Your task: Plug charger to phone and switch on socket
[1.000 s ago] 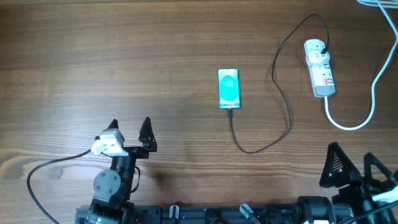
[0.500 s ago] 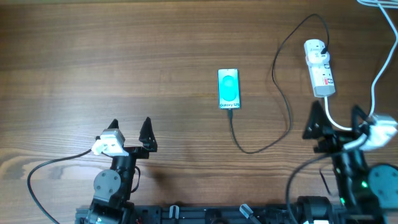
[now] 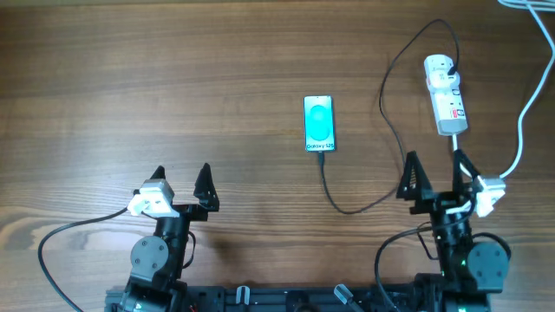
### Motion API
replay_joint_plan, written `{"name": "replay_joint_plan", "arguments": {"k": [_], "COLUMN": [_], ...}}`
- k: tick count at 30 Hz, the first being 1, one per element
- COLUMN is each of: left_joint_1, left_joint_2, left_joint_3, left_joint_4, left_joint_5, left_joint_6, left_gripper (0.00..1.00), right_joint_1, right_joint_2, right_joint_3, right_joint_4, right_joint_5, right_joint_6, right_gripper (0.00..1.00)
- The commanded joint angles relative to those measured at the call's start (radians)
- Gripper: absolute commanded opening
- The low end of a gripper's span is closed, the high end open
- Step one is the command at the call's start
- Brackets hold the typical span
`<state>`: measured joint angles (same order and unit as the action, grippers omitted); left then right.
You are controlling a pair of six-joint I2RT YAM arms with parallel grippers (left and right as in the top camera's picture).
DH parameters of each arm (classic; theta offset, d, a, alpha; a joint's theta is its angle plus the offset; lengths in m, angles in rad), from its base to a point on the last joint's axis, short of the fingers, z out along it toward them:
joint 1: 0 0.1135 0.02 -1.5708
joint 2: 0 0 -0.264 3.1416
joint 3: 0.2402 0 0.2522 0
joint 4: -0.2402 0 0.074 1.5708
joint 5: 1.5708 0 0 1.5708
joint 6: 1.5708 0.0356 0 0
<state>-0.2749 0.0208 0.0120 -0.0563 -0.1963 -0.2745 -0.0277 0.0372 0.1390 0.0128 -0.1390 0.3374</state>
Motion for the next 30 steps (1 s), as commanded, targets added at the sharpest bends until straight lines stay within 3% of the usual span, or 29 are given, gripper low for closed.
{"name": "replay_joint_plan", "arguments": {"k": [1, 10, 16, 21, 30], "left_joint_1": [-0.003, -0.003, -0.003, -0.003, -0.003], "left_joint_2": [-0.001, -0.001, -0.001, -0.001, -0.001], "left_joint_3": [-0.006, -0.006, -0.006, -0.006, -0.006], "left_joint_4": [0.001, 0.001, 0.001, 0.001, 0.001], "left_joint_5": [0.005, 0.005, 0.005, 0.005, 0.005], "left_joint_6": [0.013, 0.013, 0.013, 0.013, 0.013], "left_gripper": [1.0, 1.0, 1.0, 1.0, 1.0], "right_joint_1": [0.005, 0.005, 0.005, 0.005, 0.005], "right_joint_2": [-0.034, -0.034, -0.034, -0.034, -0.034], "right_joint_3": [-0.051, -0.134, -0.134, -0.134, -0.134], "right_joint_4": [0.01, -0.011, -0.011, -0.01, -0.01], "right_joint_5": [0.026, 0.077, 0.069, 0.064, 0.064], "right_joint_6": [0.01, -0.009, -0.221, -0.144, -0.144], "right_gripper": [1.0, 1.0, 1.0, 1.0, 1.0]}}
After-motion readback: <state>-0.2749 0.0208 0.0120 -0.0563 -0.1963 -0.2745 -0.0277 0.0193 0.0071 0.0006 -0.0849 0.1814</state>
